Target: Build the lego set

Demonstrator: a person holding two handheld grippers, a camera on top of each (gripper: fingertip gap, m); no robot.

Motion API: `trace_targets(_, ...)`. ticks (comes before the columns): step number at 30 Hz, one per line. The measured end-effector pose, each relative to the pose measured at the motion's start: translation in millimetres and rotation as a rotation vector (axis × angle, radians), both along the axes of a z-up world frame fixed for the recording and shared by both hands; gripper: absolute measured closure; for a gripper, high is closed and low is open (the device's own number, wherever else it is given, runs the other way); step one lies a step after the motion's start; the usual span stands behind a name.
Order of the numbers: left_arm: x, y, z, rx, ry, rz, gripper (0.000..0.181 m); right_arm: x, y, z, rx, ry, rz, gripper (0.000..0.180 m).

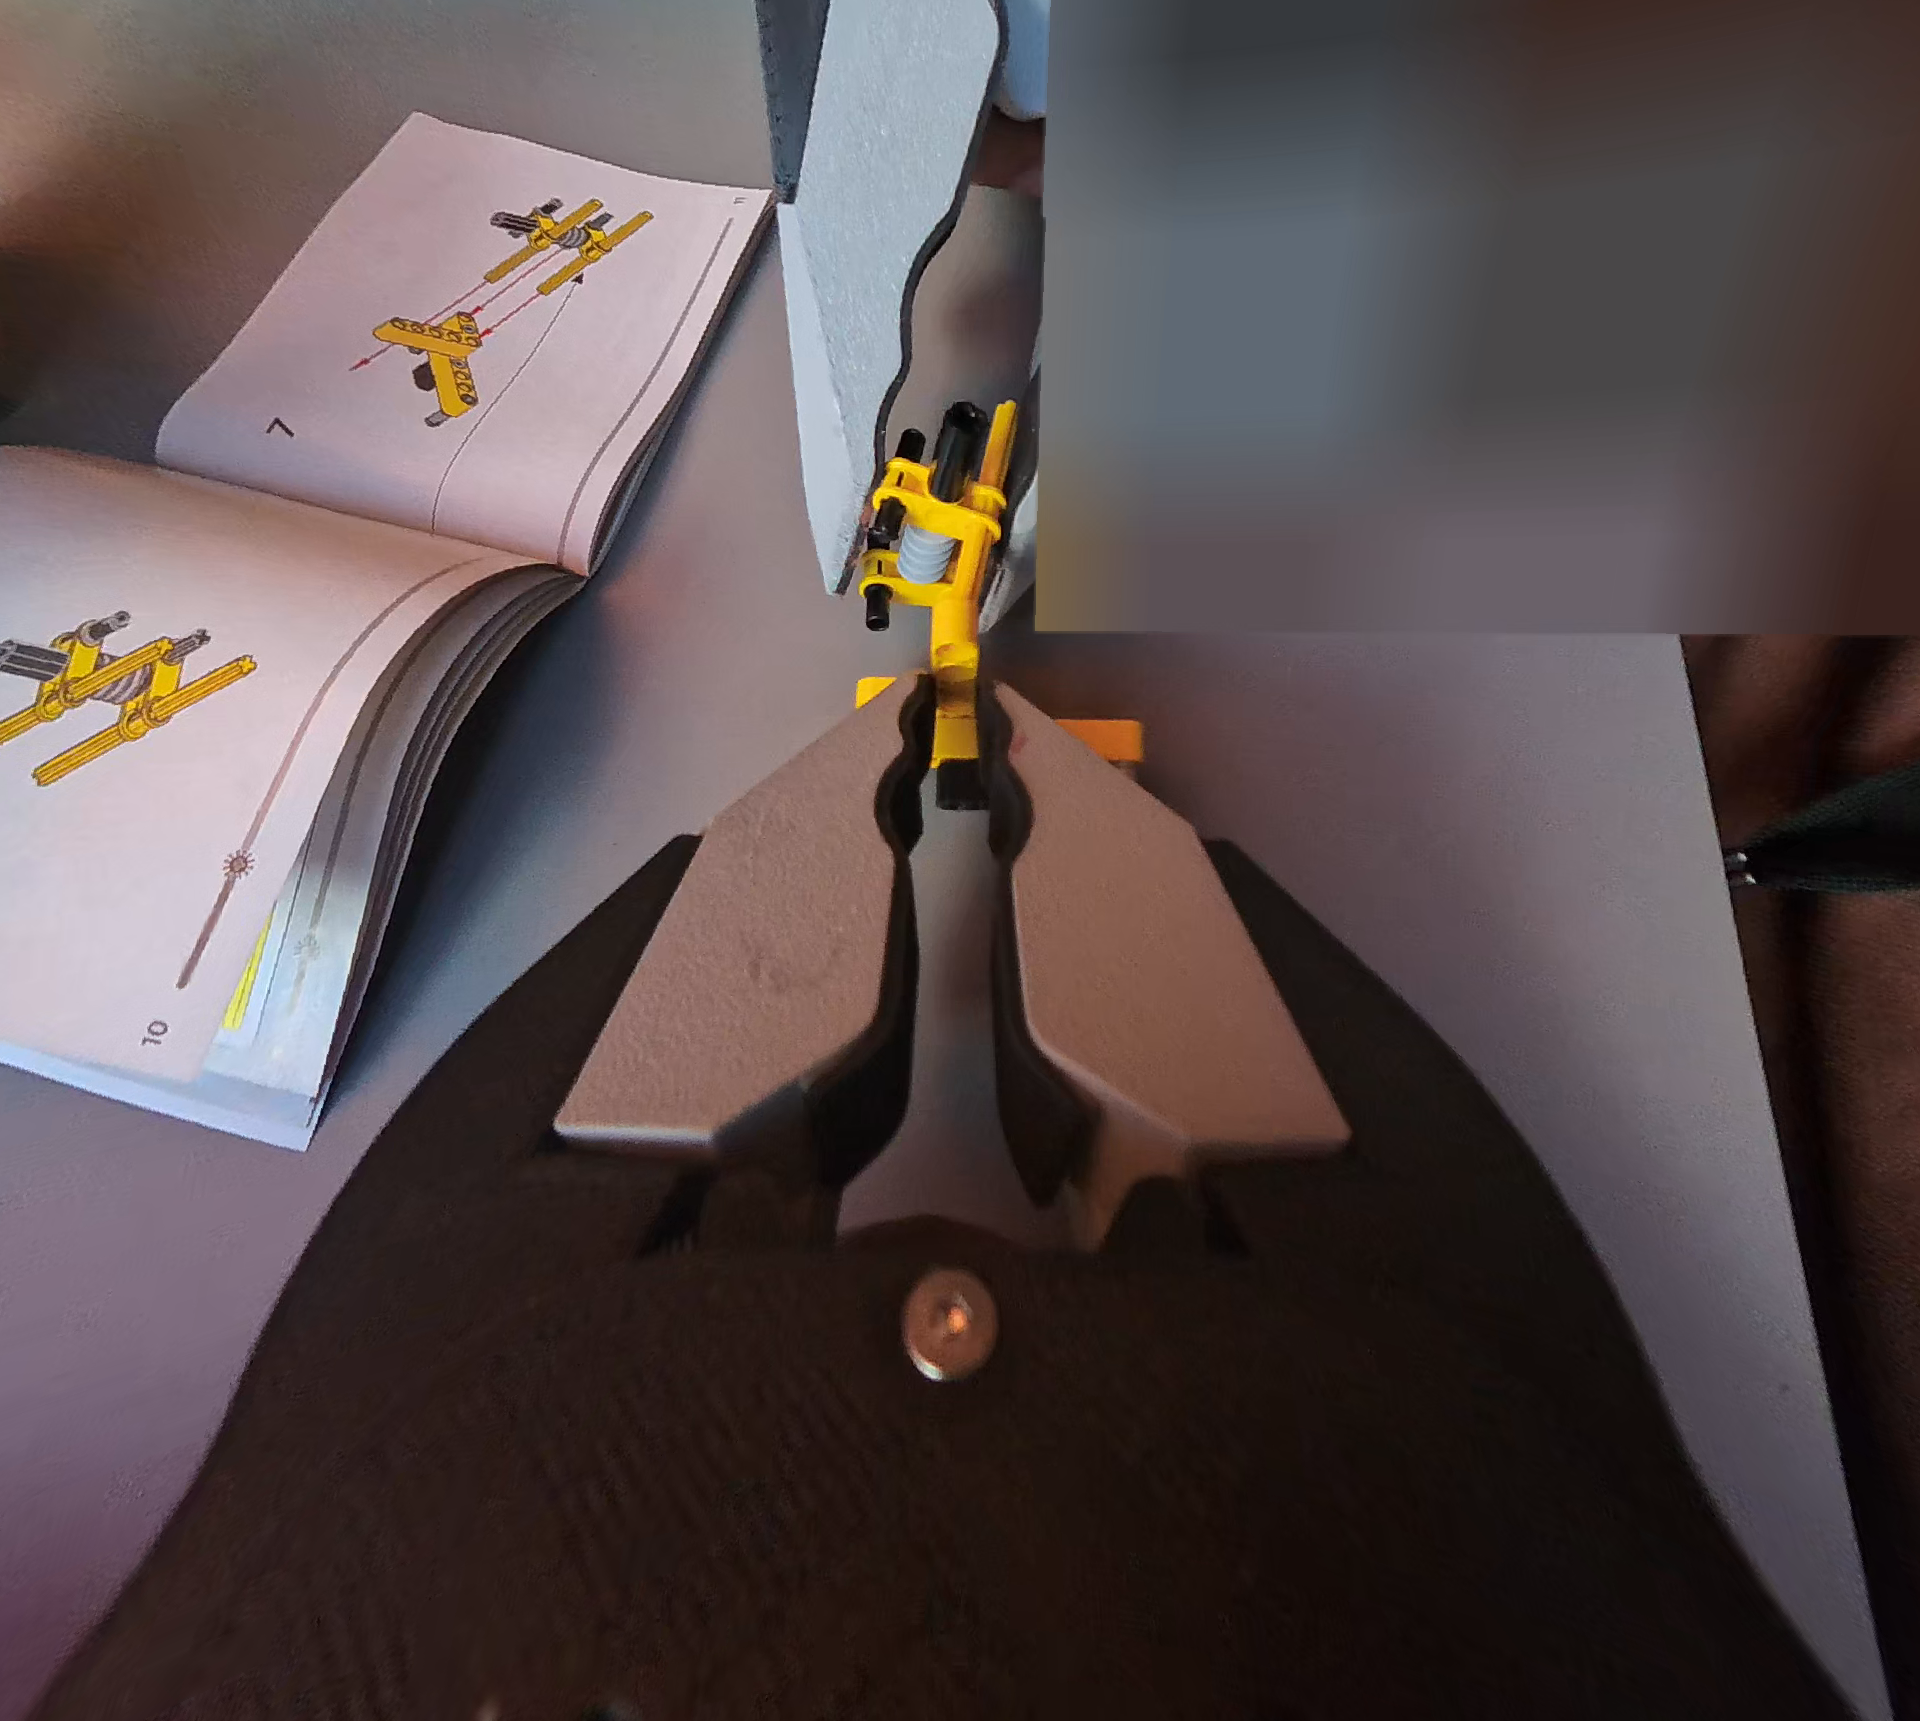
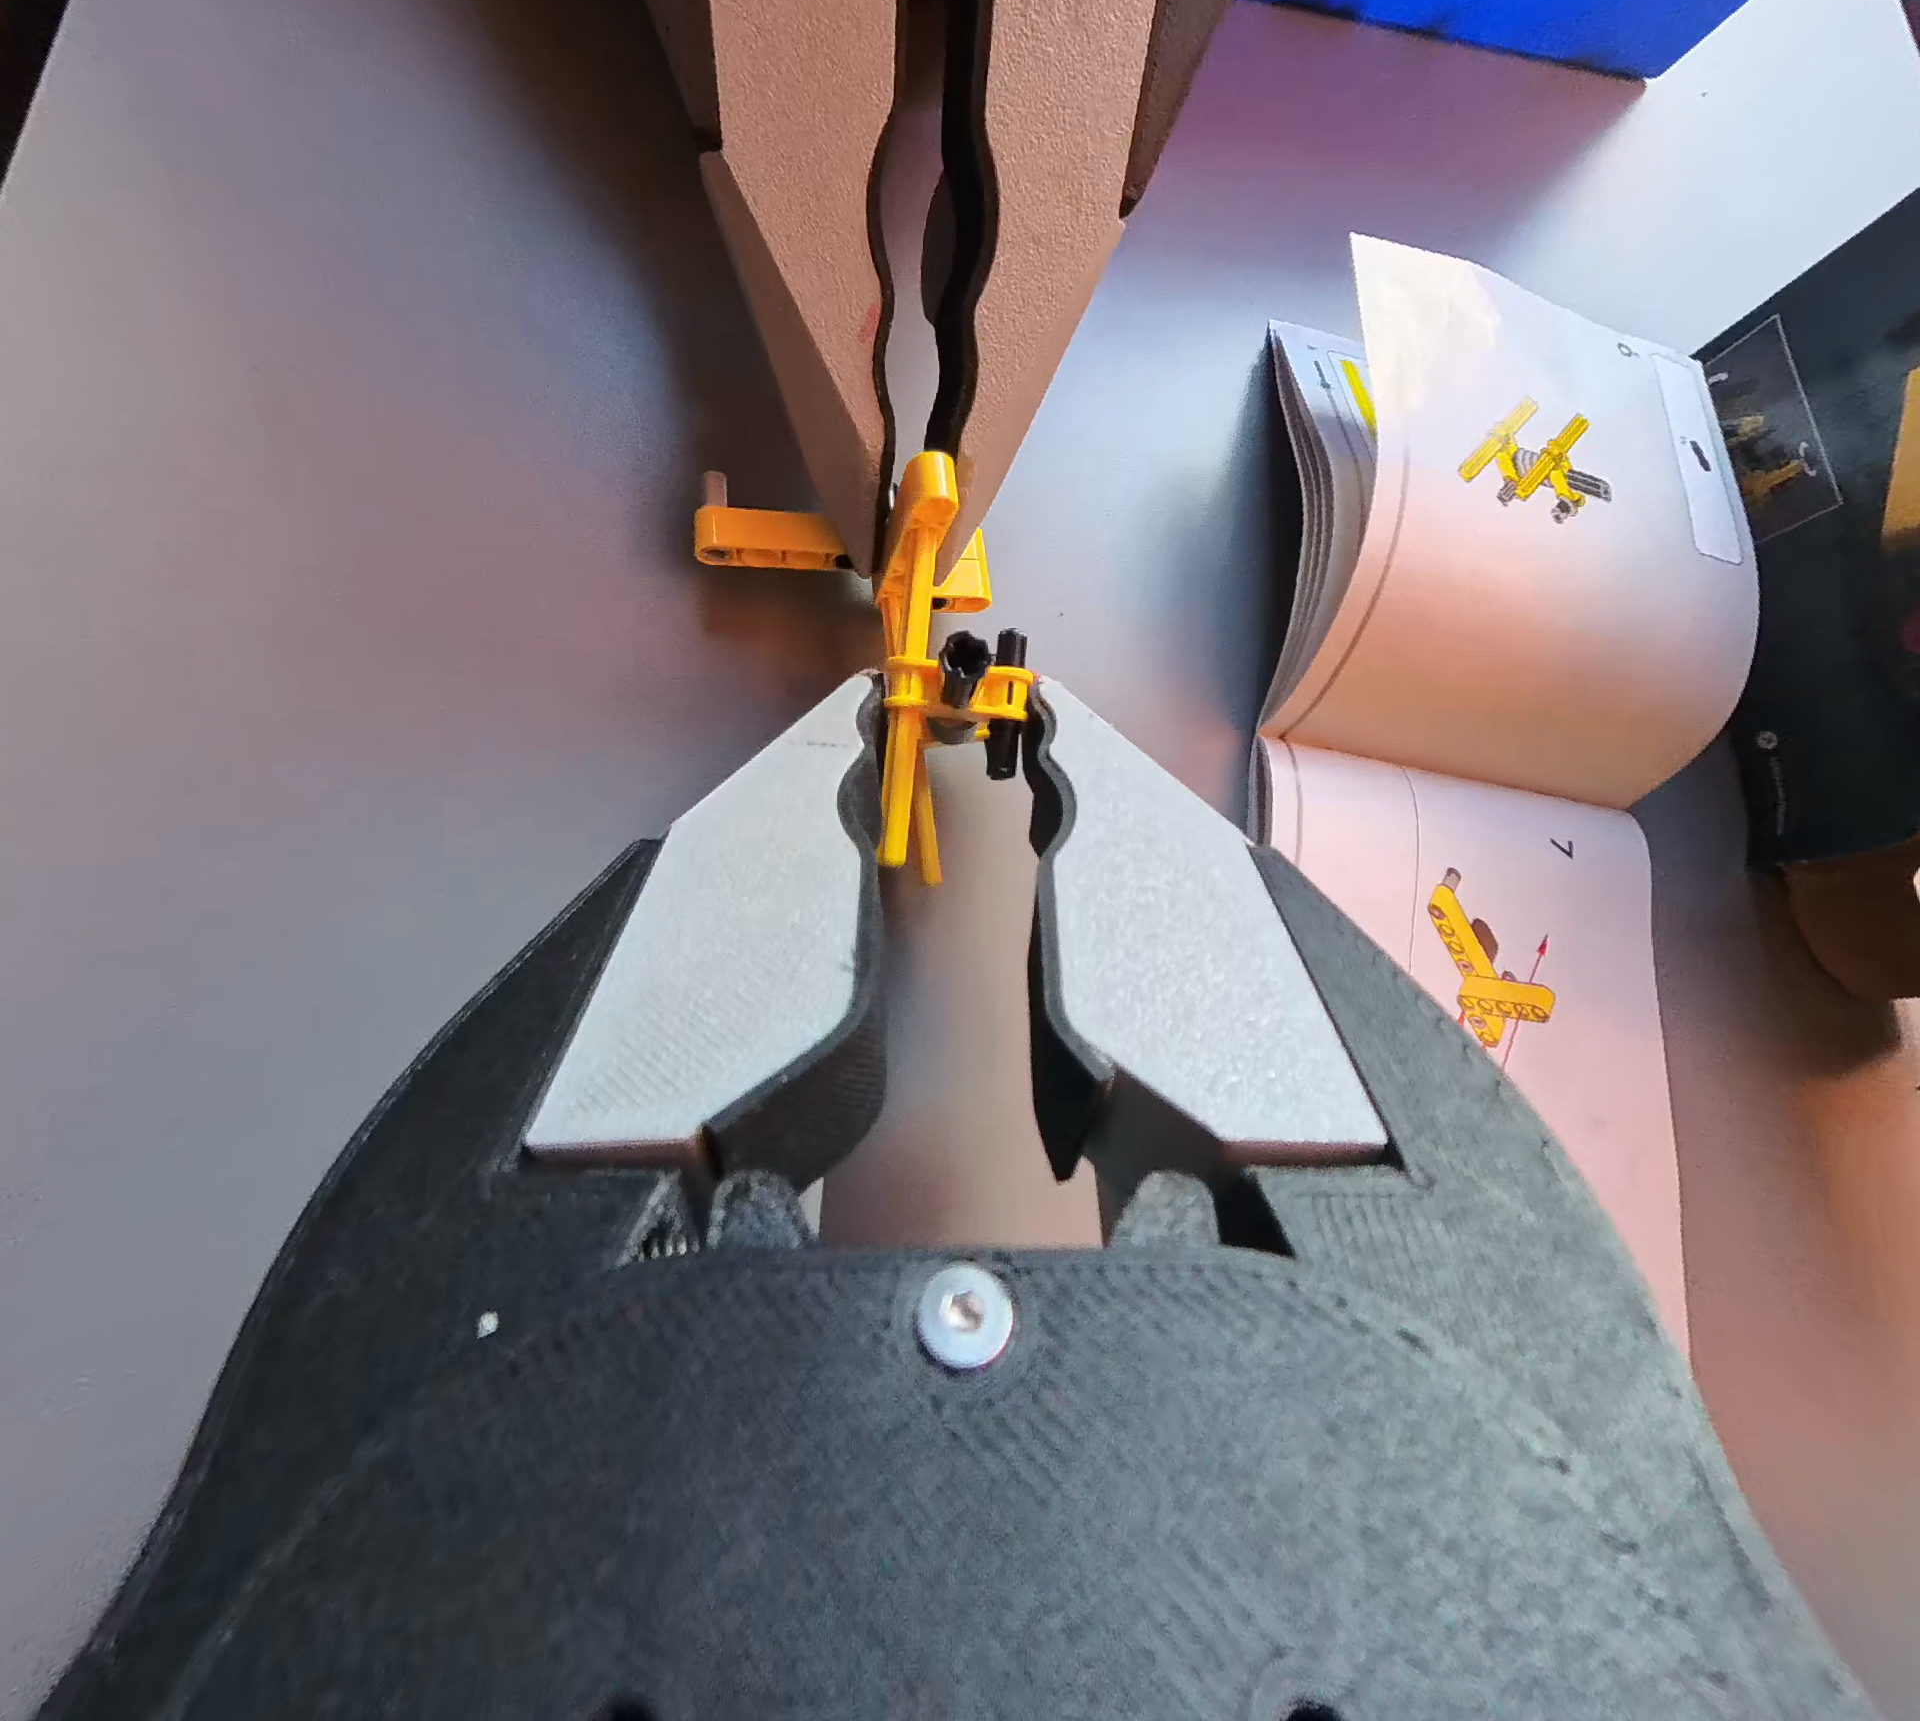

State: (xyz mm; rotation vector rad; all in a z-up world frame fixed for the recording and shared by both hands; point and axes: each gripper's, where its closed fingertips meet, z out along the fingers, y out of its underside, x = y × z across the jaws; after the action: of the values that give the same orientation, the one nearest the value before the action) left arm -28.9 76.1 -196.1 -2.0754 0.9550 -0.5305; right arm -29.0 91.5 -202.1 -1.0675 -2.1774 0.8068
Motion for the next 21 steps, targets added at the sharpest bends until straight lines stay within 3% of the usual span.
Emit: trace_targets(21, 0.7, 0.2, -8.2, -0.006, 0.062, 0.000, 0.176, 3.2, 0.6, -1.8, -0.090, -0.017, -0.001, 0.147)
